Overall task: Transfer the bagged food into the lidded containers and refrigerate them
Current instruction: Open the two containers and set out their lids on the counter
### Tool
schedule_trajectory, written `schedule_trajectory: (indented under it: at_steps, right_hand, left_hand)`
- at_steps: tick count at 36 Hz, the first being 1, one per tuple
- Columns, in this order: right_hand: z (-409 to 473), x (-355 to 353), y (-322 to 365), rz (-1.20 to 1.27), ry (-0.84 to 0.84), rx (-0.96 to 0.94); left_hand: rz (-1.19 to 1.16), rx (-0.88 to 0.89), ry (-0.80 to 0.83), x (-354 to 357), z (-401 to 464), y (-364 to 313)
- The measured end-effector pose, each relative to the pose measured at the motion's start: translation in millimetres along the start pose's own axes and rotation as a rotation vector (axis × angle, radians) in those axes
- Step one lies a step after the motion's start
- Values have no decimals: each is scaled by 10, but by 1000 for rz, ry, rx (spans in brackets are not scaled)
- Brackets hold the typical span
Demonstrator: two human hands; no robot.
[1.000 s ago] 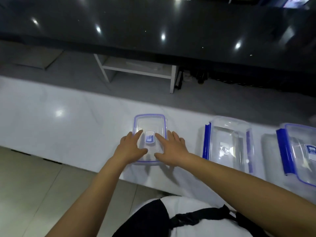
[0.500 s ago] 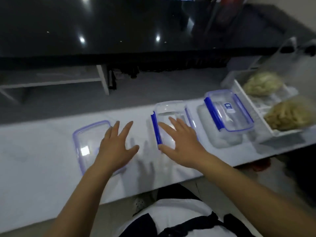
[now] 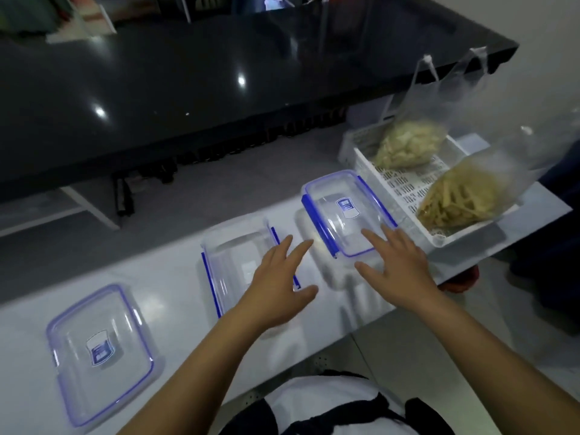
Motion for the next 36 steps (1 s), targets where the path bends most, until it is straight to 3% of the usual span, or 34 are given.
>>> schedule_trajectory:
  at_steps: [6,14,21,28,36]
  right_hand:
    - [330,-161,-137,-9,9,-124]
    - [905,-135,-38,-162,121,-299]
    - [1098,63,33,-97,229,-330]
    - [966,146,261,-212,176,-411]
    - [625,417,567,-197,226,-497]
  left_hand:
    - [216,-57,-147,-9,687,-300]
    - [474,-434,-214,102,574,227]
    - [403,-713,-265,241,153,649]
    - [315,-801,-325,76,26,853]
    - [226,-907,-361,-341,-154,1264]
Point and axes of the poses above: each hand's wrist, its own z-axis towards the middle knuckle, its own x-axis out of the palm, y = z × x, the point moved 8 cm from there along z, towards the middle knuckle, and after that the axes turned 3 degrees about z, right-handed, at the moved point
